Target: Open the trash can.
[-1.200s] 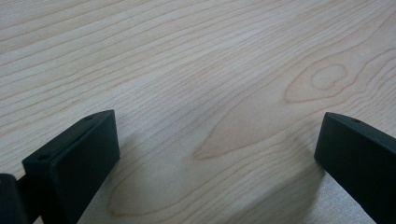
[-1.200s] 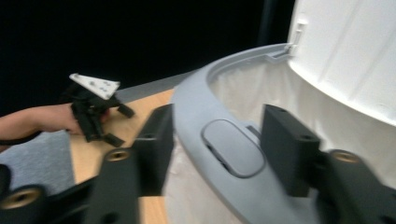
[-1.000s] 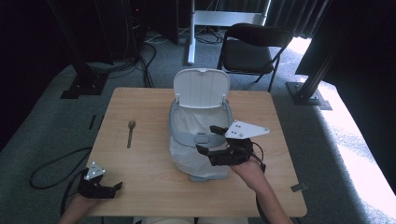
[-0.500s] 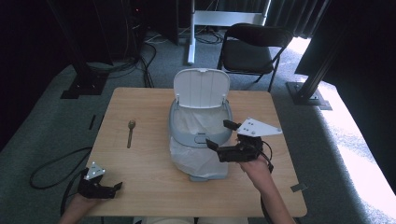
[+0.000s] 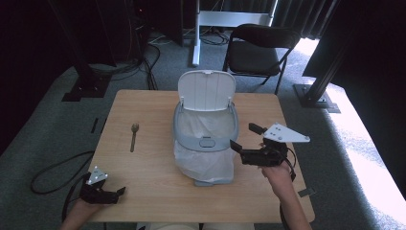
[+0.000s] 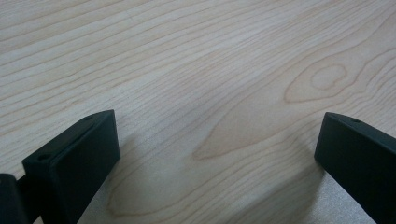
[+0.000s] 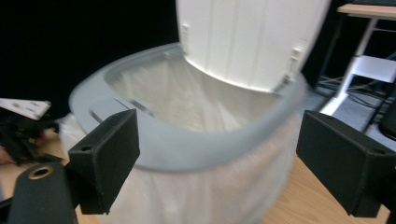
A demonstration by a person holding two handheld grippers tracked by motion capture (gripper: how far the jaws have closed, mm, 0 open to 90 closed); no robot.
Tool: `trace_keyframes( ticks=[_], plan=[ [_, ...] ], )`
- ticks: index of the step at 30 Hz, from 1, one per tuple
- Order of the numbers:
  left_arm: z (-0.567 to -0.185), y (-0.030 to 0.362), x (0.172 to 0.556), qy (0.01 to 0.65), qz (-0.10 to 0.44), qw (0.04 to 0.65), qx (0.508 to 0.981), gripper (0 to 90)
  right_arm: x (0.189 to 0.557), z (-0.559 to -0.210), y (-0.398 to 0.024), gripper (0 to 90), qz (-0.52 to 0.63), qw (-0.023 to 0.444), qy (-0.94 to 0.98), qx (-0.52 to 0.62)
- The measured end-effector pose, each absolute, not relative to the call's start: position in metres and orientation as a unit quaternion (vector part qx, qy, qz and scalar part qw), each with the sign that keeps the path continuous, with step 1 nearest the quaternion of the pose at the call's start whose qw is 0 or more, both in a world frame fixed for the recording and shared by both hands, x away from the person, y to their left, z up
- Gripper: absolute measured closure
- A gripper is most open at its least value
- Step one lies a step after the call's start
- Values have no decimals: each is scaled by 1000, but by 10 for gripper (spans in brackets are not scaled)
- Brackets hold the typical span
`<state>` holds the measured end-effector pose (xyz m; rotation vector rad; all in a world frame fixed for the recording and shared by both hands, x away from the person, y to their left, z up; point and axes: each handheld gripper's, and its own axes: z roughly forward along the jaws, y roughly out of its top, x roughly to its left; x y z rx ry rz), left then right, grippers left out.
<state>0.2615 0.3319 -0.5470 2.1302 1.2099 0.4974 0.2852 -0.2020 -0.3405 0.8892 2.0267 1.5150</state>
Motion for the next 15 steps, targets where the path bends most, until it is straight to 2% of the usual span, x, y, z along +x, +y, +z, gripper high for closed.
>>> trace_keyframes(
  ticks=[15],
  plan=[
    [-547,332,262,459,189,315,809,0,282,-369,-244,127,530,256,722,363]
  ],
)
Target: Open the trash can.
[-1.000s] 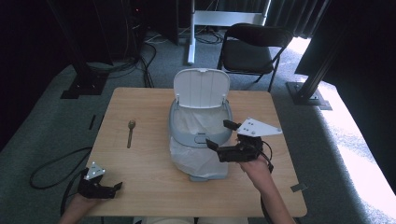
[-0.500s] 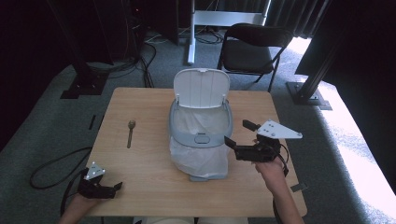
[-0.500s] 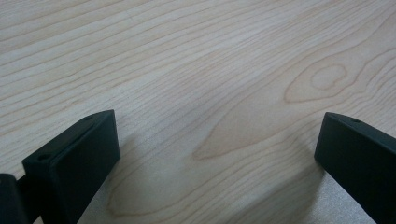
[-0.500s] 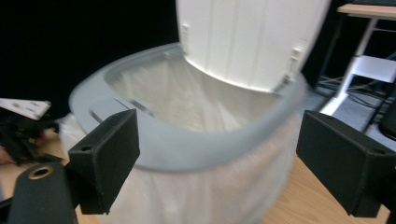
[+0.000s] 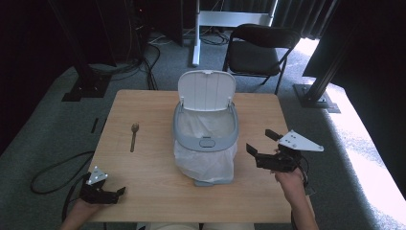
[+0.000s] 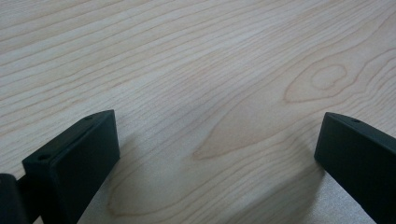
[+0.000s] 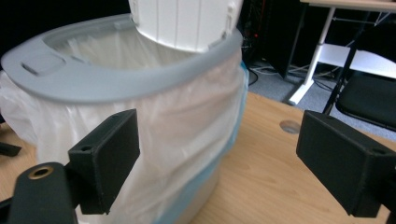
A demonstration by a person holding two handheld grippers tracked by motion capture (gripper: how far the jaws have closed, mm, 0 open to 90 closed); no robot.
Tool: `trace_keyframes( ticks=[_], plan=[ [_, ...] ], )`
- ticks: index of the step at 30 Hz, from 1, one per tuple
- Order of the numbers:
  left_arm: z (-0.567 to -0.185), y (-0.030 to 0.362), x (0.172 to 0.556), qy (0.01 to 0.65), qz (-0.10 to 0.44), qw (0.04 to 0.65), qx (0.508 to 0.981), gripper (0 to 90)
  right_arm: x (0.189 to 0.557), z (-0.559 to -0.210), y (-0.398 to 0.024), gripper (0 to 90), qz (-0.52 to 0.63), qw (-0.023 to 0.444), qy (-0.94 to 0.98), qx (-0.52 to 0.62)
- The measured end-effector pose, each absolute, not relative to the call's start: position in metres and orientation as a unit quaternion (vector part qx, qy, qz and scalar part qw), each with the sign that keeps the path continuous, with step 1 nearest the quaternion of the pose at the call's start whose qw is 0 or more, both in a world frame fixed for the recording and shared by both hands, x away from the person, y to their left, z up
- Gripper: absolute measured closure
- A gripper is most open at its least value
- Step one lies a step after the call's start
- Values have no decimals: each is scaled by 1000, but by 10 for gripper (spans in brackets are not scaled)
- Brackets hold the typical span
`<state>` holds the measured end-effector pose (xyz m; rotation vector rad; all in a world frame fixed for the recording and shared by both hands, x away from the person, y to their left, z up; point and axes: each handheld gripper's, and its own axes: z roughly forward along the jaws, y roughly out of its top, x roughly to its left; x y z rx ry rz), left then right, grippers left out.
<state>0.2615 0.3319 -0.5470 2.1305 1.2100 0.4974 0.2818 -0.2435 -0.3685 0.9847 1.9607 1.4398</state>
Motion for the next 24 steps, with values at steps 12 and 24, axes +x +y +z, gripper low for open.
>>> trace_keyframes(
  ticks=[12,24],
  plan=[
    [-547,332,262,460,189,316,808,0,278,-409,-265,127,521,261,712,392],
    [-547,332,262,460,189,316,808,0,287,-458,-283,134,475,264,714,441]
  ],
)
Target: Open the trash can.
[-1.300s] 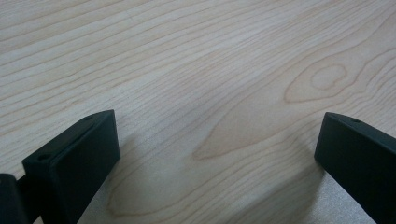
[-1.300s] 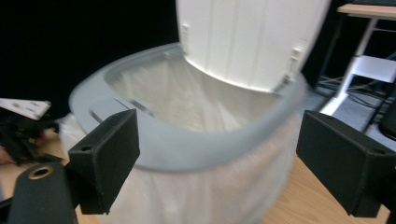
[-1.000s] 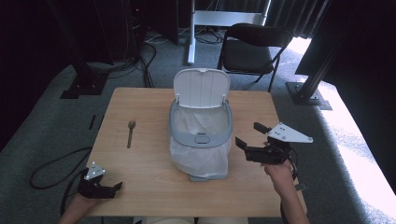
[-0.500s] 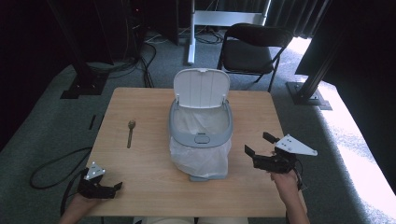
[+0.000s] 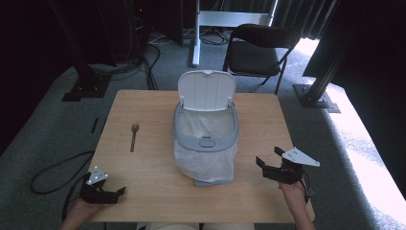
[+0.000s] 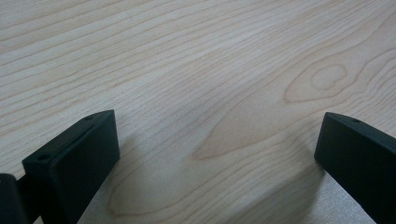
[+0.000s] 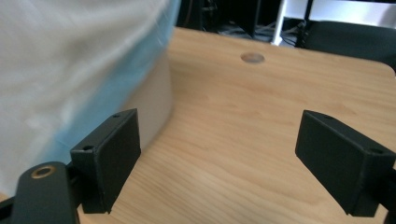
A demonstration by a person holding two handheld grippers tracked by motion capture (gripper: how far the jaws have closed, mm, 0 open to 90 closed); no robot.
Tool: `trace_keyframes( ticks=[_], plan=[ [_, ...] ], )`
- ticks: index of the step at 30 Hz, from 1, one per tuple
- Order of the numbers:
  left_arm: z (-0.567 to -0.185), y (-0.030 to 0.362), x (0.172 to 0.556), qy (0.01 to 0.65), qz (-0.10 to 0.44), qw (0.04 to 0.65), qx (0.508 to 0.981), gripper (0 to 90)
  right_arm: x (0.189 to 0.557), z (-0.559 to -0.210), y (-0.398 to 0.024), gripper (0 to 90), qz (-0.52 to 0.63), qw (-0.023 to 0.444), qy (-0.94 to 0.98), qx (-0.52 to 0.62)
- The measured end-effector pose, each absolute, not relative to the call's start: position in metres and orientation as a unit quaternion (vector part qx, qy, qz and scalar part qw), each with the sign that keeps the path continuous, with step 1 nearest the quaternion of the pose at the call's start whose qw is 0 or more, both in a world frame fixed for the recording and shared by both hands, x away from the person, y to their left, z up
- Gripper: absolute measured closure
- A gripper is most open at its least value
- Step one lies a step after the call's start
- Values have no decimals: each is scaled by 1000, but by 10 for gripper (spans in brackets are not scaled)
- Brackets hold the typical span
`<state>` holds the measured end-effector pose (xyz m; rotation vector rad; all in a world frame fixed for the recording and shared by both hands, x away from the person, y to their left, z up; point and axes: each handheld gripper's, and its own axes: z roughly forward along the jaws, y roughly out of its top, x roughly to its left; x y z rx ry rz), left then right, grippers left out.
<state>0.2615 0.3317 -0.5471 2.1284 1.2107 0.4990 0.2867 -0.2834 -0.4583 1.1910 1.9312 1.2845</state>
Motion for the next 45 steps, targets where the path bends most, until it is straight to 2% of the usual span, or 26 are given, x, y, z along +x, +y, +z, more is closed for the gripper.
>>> trace_keyframes(
  ticks=[10,18,32,41,45],
  plan=[
    [-547,332,261,460,190,316,808,0,292,-501,-304,136,441,256,711,484],
    [-547,332,261,460,190,316,808,0,294,-522,-323,136,404,262,693,536],
    [-547,332,261,460,190,315,808,0,295,-537,-337,136,368,262,687,570],
    [-546,336,261,465,185,325,802,8,300,-549,-336,130,308,279,680,604],
    [-545,338,262,476,185,326,796,38,304,-550,-337,125,298,258,686,611]
  ],
)
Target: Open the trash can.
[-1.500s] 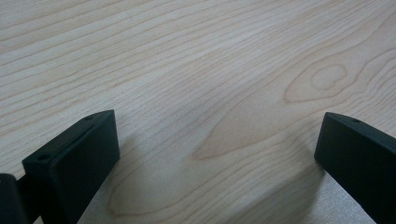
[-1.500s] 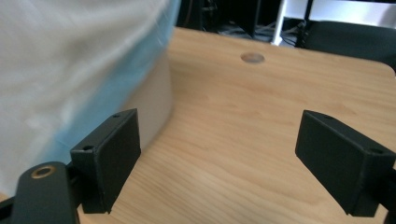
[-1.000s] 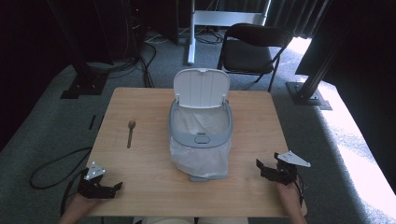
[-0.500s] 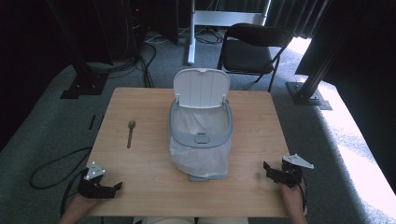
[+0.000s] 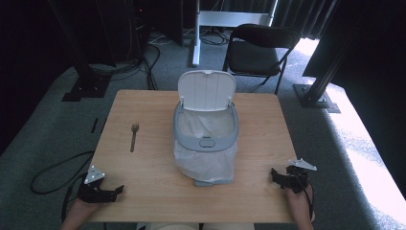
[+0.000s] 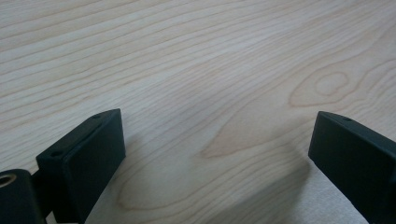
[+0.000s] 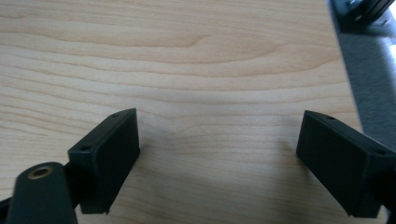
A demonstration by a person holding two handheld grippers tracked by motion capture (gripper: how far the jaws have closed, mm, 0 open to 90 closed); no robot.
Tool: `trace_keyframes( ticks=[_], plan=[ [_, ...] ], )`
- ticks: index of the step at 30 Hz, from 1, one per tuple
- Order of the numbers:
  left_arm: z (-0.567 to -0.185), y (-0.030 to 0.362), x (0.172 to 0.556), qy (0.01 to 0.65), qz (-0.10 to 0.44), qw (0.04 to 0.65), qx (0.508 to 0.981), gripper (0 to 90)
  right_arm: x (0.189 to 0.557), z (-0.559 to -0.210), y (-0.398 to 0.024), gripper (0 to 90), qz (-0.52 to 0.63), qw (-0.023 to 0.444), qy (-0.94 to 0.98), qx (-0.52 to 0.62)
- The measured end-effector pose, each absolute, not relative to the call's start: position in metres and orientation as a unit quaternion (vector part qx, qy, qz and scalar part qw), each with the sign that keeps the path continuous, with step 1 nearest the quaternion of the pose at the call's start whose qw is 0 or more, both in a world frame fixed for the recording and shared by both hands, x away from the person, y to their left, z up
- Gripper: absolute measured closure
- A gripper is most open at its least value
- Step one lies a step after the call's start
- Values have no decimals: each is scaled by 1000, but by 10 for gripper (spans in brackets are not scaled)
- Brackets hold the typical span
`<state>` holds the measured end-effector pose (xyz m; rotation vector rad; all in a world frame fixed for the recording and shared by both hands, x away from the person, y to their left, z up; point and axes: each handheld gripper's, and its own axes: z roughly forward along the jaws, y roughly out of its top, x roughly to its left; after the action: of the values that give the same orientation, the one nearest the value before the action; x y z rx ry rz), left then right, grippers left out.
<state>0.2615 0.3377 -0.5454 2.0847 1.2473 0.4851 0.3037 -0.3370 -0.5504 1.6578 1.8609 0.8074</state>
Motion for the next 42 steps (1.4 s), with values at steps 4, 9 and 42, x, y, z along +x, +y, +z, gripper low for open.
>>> trace_keyframes(
  ticks=[4,9,42],
  plan=[
    [-543,335,265,489,184,311,794,38,304,-550,-337,126,298,257,687,611],
    [-538,333,268,502,186,305,788,38,304,-550,-336,127,301,254,693,605],
    [-512,287,342,544,225,326,740,45,304,-550,-336,132,301,254,693,603]
  ],
)
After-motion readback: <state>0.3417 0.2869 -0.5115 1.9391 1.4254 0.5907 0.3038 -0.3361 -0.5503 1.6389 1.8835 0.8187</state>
